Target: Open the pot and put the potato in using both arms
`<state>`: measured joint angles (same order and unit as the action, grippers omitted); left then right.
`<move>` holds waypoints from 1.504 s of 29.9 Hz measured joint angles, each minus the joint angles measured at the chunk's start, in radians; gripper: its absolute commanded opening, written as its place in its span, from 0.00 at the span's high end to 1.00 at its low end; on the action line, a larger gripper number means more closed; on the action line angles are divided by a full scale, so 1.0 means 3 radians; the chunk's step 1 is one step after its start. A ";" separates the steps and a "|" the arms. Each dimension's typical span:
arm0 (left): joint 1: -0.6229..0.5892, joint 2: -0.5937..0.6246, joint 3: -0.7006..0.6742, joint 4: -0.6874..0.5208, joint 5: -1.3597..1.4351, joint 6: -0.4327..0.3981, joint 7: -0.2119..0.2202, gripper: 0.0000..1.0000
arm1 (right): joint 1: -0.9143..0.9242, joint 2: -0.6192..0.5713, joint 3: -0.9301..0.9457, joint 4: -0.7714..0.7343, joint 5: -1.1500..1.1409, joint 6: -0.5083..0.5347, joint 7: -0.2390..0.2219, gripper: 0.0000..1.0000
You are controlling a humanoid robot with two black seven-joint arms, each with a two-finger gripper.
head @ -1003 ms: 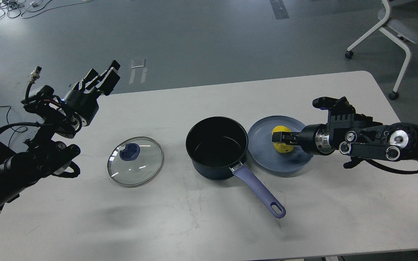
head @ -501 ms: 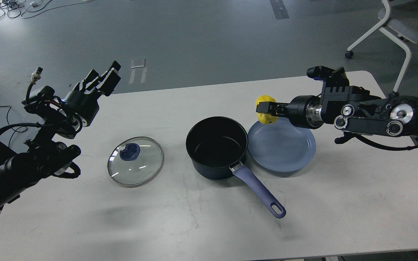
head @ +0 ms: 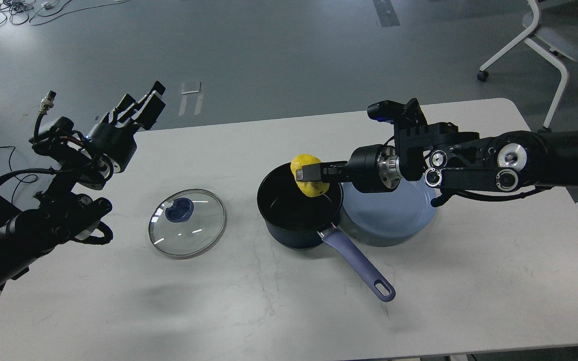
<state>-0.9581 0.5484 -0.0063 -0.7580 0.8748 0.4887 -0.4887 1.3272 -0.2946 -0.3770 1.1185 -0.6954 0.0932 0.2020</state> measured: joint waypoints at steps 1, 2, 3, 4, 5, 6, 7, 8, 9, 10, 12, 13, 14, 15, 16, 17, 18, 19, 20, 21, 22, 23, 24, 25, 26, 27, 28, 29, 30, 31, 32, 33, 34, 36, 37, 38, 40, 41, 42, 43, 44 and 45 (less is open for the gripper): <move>-0.0008 -0.0001 -0.0009 0.0001 -0.0076 0.0000 0.0000 0.01 | -0.0005 0.0004 0.0000 -0.0019 0.0007 0.0000 0.0001 0.01; -0.0019 -0.0006 -0.0023 0.0000 -0.0181 0.0000 0.0000 0.01 | -0.0008 0.0008 0.0000 -0.0028 0.0012 0.0000 0.0002 0.00; -0.0035 -0.0012 -0.0044 0.0000 -0.0333 -0.0031 0.0000 0.01 | -0.0009 0.0012 0.0000 -0.0032 0.0014 0.0001 0.0002 0.00; -0.0056 -0.0016 -0.0064 0.0001 -0.0470 -0.0080 0.0000 0.01 | -0.0010 0.0015 0.0000 -0.0036 0.0015 0.0001 0.0002 0.00; -0.0087 -0.0020 -0.0087 0.0001 -0.0630 -0.0158 0.0000 0.01 | -0.0010 0.0019 0.0001 -0.0045 0.0016 0.0001 0.0002 0.00; -0.0124 -0.0024 -0.0106 0.0001 -0.0777 -0.0258 0.0001 0.01 | -0.0011 0.0024 0.0011 -0.0051 0.0016 0.0001 0.0000 0.00; -0.0150 -0.0025 -0.0118 0.0001 -0.0872 -0.0329 0.0005 0.01 | -0.0011 0.0027 0.0024 -0.0056 0.0016 -0.0002 -0.0002 0.00; -0.0175 -0.0026 -0.0128 0.0001 -0.0966 -0.0417 0.0022 0.01 | -0.0011 0.0027 0.0052 -0.0059 0.0018 -0.0007 -0.0005 0.00; -0.0192 -0.0026 -0.0139 0.0000 -0.1055 -0.0502 0.0043 0.01 | -0.0011 0.0026 0.0093 -0.0060 0.0019 -0.0010 -0.0007 0.00; -0.0202 -0.0026 -0.0158 0.0001 -0.1109 -0.0581 0.0067 0.01 | -0.0014 0.0021 0.0141 -0.0061 0.0020 -0.0012 -0.0007 0.00; -0.0213 -0.0026 -0.0264 0.0000 -0.1252 -0.0769 0.0141 0.01 | -0.0019 0.0006 0.0231 -0.0066 0.0022 -0.0016 -0.0008 0.00; -0.0214 -0.0026 -0.0336 -0.0005 -0.1307 -0.0857 0.0195 0.01 | -0.0020 -0.0001 0.0259 -0.0067 0.0024 -0.0025 -0.0008 0.00; -0.0214 -0.0026 -0.0434 -0.0017 -0.1369 -0.0968 0.0277 0.01 | -0.0021 -0.0008 0.0291 -0.0070 0.0030 -0.0039 -0.0008 0.00; -0.0214 -0.0023 -0.0533 -0.0029 -0.1426 -0.1073 0.0368 0.01 | -0.0021 -0.0019 0.0332 -0.0074 0.0043 -0.0049 -0.0008 0.00; -0.0214 -0.0021 -0.0645 -0.0036 -0.1494 -0.1194 0.0471 0.01 | -0.0026 -0.0043 0.0396 -0.0084 0.0080 -0.0053 -0.0007 0.00; -0.0202 -0.0022 -0.0807 -0.0039 -0.1598 -0.1369 0.0608 0.01 | -0.0042 -0.0087 0.0527 -0.0109 0.0187 -0.0056 -0.0007 0.00; -0.0187 -0.0029 -0.0945 -0.0040 -0.1694 -0.1523 0.0724 0.01 | -0.0065 -0.0129 0.0664 -0.0135 0.0319 -0.0062 -0.0005 0.00; -0.0173 -0.0042 -0.1038 -0.0041 -0.1764 -0.1636 0.0799 0.01 | -0.0105 -0.0154 0.0792 -0.0161 0.0482 -0.0063 -0.0004 0.00; -0.0158 -0.0064 -0.1121 -0.0043 -0.1825 -0.1741 0.0861 0.01 | -0.0154 -0.0171 0.0927 -0.0191 0.0675 -0.0062 -0.0003 0.00; -0.0145 -0.0091 -0.1178 -0.0046 -0.1867 -0.1810 0.0898 0.01 | -0.0197 -0.0181 0.1039 -0.0223 0.0843 -0.0062 -0.0002 0.00; -0.0132 -0.0130 -0.1218 -0.0046 -0.1904 -0.1850 0.0925 0.01 | -0.0251 -0.0189 0.1162 -0.0261 0.1023 -0.0062 0.0004 0.00; -0.0122 -0.0171 -0.1249 -0.0046 -0.1950 -0.1873 0.0959 0.01 | -0.0316 -0.0193 0.1297 -0.0301 0.1197 -0.0062 0.0013 0.00; -0.0113 -0.0213 -0.1284 -0.0050 -0.2018 -0.1893 0.1014 0.01 | -0.0393 -0.0194 0.1458 -0.0350 0.1377 -0.0062 0.0027 0.00; -0.0108 -0.0252 -0.1333 -0.0051 -0.2131 -0.1907 0.1110 0.01 | -0.0480 -0.0195 0.1623 -0.0400 0.1551 -0.0063 0.0034 0.00; -0.0101 -0.0280 -0.1379 -0.0051 -0.2240 -0.1921 0.1202 0.01 | -0.0552 -0.0195 0.1744 -0.0435 0.1679 -0.0063 0.0036 0.00; -0.0089 -0.0304 -0.1427 -0.0052 -0.2356 -0.1942 0.1312 0.01 | -0.0621 -0.0191 0.1853 -0.0463 0.1798 -0.0063 0.0036 0.00; -0.0067 -0.0323 -0.1487 -0.0054 -0.2490 -0.1982 0.1435 0.01 | -0.0693 -0.0184 0.1962 -0.0483 0.1919 -0.0063 0.0037 0.00; -0.0049 -0.0333 -0.1539 -0.0055 -0.2598 -0.2029 0.1525 0.01 | -0.0758 -0.0180 0.2045 -0.0497 0.2017 -0.0061 0.0038 0.00; -0.0029 -0.0340 -0.1606 -0.0056 -0.2706 -0.2111 0.1609 0.01 | -0.0828 -0.0176 0.2127 -0.0509 0.2124 -0.0060 0.0037 0.00; -0.0006 -0.0344 -0.1670 -0.0056 -0.2778 -0.2196 0.1659 0.01 | -0.0886 -0.0172 0.2201 -0.0520 0.2226 -0.0056 0.0030 0.00; 0.0022 -0.0351 -0.1733 -0.0056 -0.2834 -0.2281 0.1693 0.01 | -0.0946 -0.0167 0.2279 -0.0536 0.2334 -0.0045 0.0018 0.00; 0.0057 -0.0360 -0.1781 -0.0056 -0.2865 -0.2339 0.1711 0.01 | -0.0995 -0.0162 0.2351 -0.0562 0.2444 -0.0030 0.0006 0.00; 0.0086 -0.0371 -0.1814 -0.0056 -0.2883 -0.2377 0.1719 0.01 | -0.1038 -0.0157 0.2415 -0.0594 0.2547 -0.0014 -0.0006 0.00; 0.0128 -0.0386 -0.1847 -0.0056 -0.2899 -0.2413 0.1722 0.01 | -0.1092 -0.0135 0.2510 -0.0658 0.2686 0.0034 -0.0043 0.00; 0.0150 -0.0391 -0.1853 -0.0056 -0.2904 -0.2427 0.1722 0.01 | -0.1114 -0.0114 0.2552 -0.0697 0.2734 0.0084 -0.0070 0.00; 0.0171 -0.0395 -0.1858 -0.0056 -0.2909 -0.2442 0.1722 0.01 | -0.1133 -0.0090 0.2590 -0.0734 0.2763 0.0141 -0.0091 0.00; 0.0210 -0.0401 -0.1878 -0.0056 -0.2948 -0.2488 0.1718 0.01 | -0.1149 -0.0047 0.2647 -0.0794 0.2788 0.0232 -0.0109 0.00; 0.0230 -0.0405 -0.1896 -0.0056 -0.2975 -0.2514 0.1717 0.01 | -0.1152 -0.0026 0.2666 -0.0823 0.2794 0.0266 -0.0113 0.00; 0.0250 -0.0412 -0.1919 -0.0056 -0.3000 -0.2534 0.1717 0.01 | -0.1154 -0.0001 0.2678 -0.0849 0.2796 0.0291 -0.0115 0.00; 0.0277 -0.0429 -0.1951 -0.0059 -0.3025 -0.2547 0.1717 0.01 | -0.1155 0.0036 0.2688 -0.0883 0.2797 0.0312 -0.0118 0.00; 0.0301 -0.0446 -0.1974 -0.0067 -0.3041 -0.2554 0.1714 0.01 | -0.1156 0.0076 0.2693 -0.0915 0.2797 0.0325 -0.0119 0.00; 0.0318 -0.0455 -0.1986 -0.0077 -0.3049 -0.2559 0.1711 0.01 | -0.1156 0.0114 0.2695 -0.0948 0.2798 0.0332 -0.0120 0.00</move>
<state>-0.8627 0.4118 -0.6021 -0.7812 -0.0399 -0.2789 0.0245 0.9804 -0.2604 0.4315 0.8343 0.1440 0.1927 0.1660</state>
